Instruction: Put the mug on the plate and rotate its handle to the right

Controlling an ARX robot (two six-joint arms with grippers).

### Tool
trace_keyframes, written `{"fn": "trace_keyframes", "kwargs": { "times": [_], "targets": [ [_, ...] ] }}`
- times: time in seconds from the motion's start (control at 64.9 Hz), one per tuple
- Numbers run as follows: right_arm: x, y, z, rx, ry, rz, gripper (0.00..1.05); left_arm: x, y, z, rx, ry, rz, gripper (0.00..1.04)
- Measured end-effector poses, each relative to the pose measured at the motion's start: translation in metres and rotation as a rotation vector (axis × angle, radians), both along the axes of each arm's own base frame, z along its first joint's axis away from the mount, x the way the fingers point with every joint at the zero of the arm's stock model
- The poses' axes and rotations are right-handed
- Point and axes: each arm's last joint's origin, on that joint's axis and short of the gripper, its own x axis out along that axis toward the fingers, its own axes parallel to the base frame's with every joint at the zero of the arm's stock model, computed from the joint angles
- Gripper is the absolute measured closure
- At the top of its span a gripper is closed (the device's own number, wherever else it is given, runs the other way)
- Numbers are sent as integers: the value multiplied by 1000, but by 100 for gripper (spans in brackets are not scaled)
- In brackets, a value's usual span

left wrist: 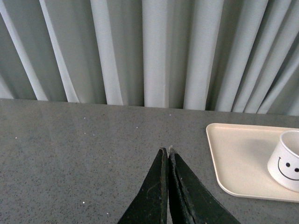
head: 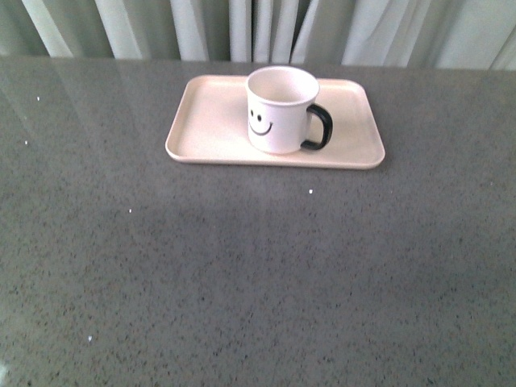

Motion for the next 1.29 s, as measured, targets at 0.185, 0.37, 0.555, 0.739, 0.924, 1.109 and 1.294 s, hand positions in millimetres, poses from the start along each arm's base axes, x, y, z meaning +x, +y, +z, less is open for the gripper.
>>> {"fn": "trace_keyframes", "kwargs": {
  "times": [0.185, 0.37, 0.555, 0.739, 0.924, 1.109, 1.294],
  "targets": [
    [0, 0, 0, 0, 0, 0, 9, -21, 13, -7, 1, 7, -11, 103],
    [0, 0, 0, 0, 0, 0, 9, -38, 15, -15, 1, -9, -2, 103],
    [0, 0, 0, 0, 0, 0, 9, -52, 16, -20, 1, 4, 0, 103],
    [0, 0, 0, 0, 0, 0, 9, -64, 16, -16, 1, -12, -1, 103],
    [0, 0, 0, 0, 0, 0, 9, -72, 16, -14, 1, -17, -1, 103],
    [0, 0, 0, 0, 0, 0, 9, -77, 16, -14, 1, -18, -1, 103],
    [0, 0, 0, 0, 0, 0, 9, -82, 16, -14, 1, -19, -1, 103]
  ]
}}
